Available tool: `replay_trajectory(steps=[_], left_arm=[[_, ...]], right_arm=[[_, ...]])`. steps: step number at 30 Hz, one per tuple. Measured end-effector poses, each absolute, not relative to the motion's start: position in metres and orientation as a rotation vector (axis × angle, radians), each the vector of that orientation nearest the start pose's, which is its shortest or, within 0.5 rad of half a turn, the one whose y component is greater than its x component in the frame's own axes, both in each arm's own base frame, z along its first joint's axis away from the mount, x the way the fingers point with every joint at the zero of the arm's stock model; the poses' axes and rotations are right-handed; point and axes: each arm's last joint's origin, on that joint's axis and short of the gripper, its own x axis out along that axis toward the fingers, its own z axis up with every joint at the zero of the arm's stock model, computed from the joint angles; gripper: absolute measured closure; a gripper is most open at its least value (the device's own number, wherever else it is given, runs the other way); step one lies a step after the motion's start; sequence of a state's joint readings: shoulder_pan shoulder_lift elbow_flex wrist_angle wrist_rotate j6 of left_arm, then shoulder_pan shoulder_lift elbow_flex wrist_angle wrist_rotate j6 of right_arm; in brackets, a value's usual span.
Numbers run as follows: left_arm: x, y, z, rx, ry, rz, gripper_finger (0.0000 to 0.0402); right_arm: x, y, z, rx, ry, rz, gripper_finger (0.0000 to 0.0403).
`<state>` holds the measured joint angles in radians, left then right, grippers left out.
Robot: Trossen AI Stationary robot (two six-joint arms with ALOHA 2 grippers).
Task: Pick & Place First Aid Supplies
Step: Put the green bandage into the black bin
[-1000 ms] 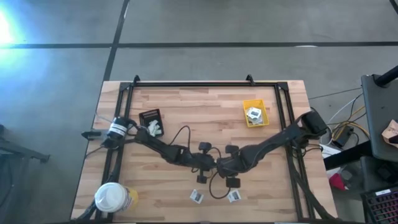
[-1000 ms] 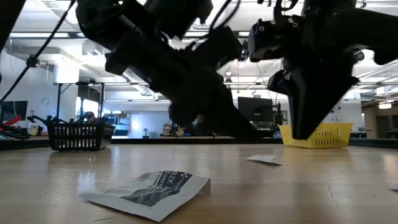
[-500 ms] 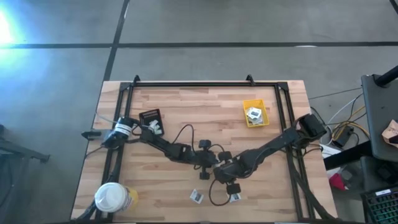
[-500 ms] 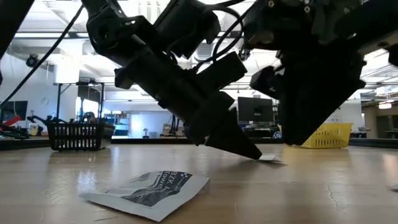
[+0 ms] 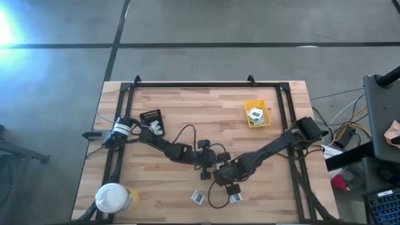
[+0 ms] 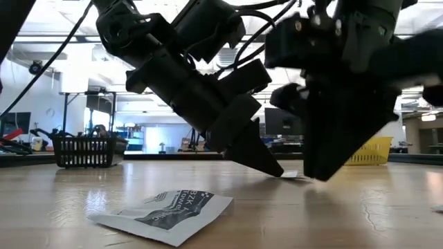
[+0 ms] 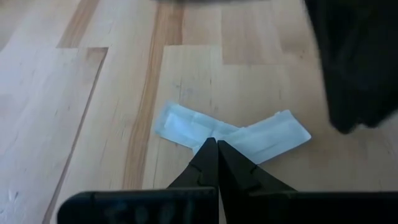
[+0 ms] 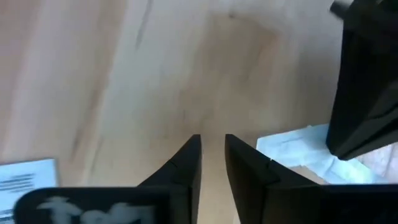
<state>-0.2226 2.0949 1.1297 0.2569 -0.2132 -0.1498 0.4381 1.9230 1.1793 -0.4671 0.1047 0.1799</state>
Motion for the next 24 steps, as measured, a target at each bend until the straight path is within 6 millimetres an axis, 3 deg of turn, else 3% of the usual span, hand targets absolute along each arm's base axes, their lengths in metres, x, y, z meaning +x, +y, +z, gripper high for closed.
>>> replay_trajectory(steps=[5,11,18,24], left_arm=[[0.405,-0.085,0.102,-0.011,0.693,0.051,0.0401],[0.404,-0.085,0.101,-0.045,0.695,0.06,0.0401],[0.404,-0.085,0.101,-0.122,0.693,0.088,0.0401],[0.404,-0.085,0.101,-0.299,0.687,0.15,0.0401]], right_arm=[[0.334,0.153,0.152,-0.19,1.147,0.155,0.0302],[0.332,0.148,0.151,-0.296,1.14,0.044,0.0273],[0.327,0.146,0.143,-0.291,1.167,0.055,0.0268],[0.327,0.147,0.141,-0.289,1.154,0.067,0.0275]])
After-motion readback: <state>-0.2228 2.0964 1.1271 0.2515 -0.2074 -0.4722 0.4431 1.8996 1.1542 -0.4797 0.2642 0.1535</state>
